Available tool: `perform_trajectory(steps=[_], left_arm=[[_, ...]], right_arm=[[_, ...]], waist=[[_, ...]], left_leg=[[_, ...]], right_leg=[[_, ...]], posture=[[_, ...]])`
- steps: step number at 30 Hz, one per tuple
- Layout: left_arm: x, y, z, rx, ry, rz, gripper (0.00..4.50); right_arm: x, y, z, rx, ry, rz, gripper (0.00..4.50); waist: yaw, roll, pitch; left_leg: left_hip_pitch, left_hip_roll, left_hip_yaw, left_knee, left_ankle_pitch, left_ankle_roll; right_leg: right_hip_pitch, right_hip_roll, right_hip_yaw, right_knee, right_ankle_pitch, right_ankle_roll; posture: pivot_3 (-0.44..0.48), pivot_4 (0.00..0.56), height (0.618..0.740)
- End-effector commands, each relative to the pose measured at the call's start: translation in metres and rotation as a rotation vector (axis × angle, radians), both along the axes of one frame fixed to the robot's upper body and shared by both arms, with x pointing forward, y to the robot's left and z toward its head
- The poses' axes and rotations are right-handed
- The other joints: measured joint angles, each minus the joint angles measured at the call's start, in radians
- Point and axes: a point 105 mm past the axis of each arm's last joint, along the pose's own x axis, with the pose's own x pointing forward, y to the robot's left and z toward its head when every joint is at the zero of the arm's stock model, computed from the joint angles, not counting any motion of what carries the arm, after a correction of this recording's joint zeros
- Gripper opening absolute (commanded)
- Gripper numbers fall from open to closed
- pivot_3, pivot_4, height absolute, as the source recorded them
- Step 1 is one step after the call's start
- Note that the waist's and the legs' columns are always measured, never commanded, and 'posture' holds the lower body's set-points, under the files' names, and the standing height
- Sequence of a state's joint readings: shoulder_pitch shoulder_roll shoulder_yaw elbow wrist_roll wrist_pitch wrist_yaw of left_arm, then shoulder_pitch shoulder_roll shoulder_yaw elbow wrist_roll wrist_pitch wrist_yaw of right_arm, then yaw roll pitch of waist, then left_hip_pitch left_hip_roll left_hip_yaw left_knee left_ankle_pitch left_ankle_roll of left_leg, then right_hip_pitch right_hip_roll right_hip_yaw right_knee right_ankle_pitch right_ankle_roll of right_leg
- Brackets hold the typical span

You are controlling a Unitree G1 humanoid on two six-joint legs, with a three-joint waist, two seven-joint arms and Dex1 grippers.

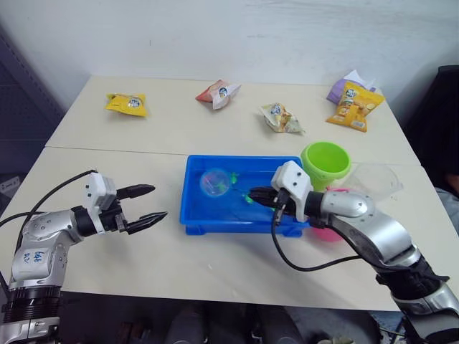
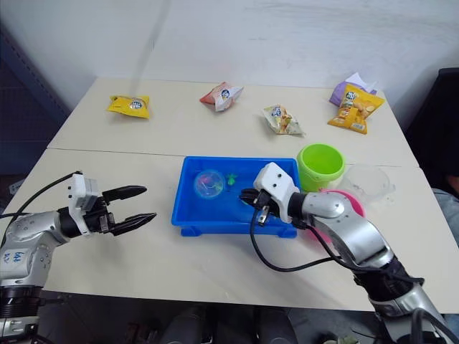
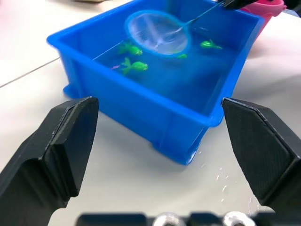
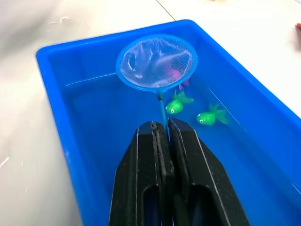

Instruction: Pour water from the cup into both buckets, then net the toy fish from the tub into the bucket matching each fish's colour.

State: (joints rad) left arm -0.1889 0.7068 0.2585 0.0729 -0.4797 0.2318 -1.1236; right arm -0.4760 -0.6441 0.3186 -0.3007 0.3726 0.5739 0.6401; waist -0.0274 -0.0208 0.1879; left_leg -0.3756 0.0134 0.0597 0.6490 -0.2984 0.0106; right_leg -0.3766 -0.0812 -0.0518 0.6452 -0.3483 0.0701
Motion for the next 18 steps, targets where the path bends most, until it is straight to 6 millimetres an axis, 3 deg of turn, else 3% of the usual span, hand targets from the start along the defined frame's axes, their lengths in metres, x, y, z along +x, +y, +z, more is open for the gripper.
perform_trajectory(steps=[1,6,18], left_arm=[[0.001,0.000,0.008,0.016,-0.027,-0.001,4.48],[0.005,-0.002,0.010,0.029,-0.016,0.006,4.48],[0.011,-0.001,0.021,0.091,-0.038,0.030,4.48]], right_arm=[[0.003,0.002,-0.006,-0.046,0.018,-0.026,0.00],[0.008,0.000,-0.017,-0.085,0.085,-0.092,0.00],[0.017,0.013,-0.020,-0.095,0.222,-0.158,0.00]], waist=[[0.000,0.000,0.000],[-0.001,0.000,0.000],[-0.003,0.000,0.000]], left_leg=[[0.000,0.000,0.000,0.000,0.000,0.000],[0.000,0.000,0.000,0.000,0.000,0.000],[0.000,0.000,0.001,-0.001,0.000,0.000]], right_leg=[[0.000,0.000,0.000,0.000,0.000,0.000],[0.000,0.000,0.000,0.000,0.000,0.000],[-0.001,0.000,0.000,0.000,0.000,0.000]], posture=[[0.000,0.150,0.738],[0.000,0.150,0.738],[0.000,0.150,0.738]])
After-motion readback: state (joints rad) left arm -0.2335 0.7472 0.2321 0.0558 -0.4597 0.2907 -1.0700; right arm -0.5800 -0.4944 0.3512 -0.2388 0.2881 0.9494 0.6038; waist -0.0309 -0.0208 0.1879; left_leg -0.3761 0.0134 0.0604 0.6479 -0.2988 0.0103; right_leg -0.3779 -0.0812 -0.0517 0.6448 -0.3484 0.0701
